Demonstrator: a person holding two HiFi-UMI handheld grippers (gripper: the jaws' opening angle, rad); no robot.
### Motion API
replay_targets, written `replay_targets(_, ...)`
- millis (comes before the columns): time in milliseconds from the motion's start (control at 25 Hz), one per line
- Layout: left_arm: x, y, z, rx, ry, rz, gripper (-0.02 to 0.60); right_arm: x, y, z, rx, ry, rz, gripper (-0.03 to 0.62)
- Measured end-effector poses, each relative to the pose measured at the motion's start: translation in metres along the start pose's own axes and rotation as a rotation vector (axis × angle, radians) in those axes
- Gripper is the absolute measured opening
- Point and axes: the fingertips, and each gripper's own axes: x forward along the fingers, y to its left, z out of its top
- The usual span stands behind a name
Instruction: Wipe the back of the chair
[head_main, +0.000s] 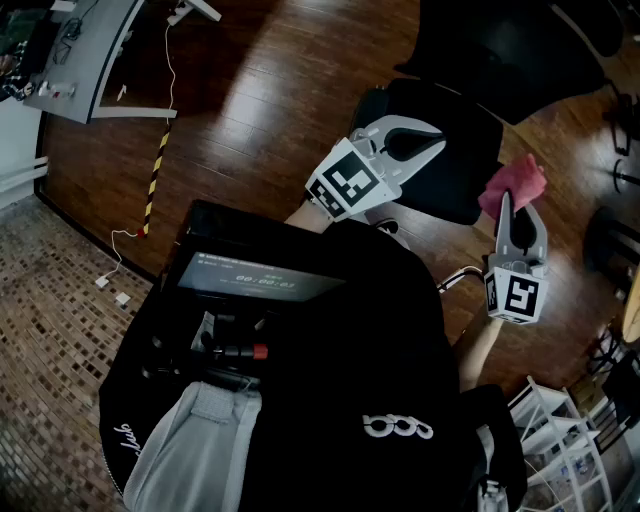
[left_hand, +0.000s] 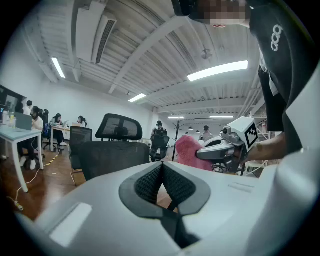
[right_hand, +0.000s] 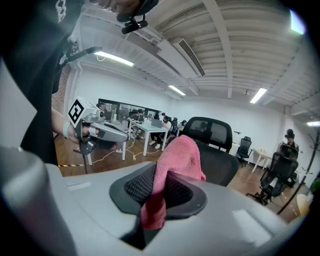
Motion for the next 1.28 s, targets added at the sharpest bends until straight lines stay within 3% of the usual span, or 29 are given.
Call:
replay_targets(360,-0.011,0.040,-0.006,-0.020,0.019,-0.034,-0.006,0.066,0.010,0.034,-0.041,-0.002,-0.001,0.041)
replay_targets(680,-0.011,0.059,-0.001,-0.027,0.010,0.001,-0.006,0.080,0.013,0.039,-0.053,0.013,0.043,0.041)
replay_targets(1120,-0.015,0.049,-0.013,-0.036,0.028,0.132,-0.006,0.091,0.006,0.012,0.022,-0.036,0.159,0.041)
replay_targets(1280,-0.018,0.053,-0.017,-0.031,0.038,0.182,-0.006,0.120,-0.019,-0.001,0.064,-0.035,0.153,0.041)
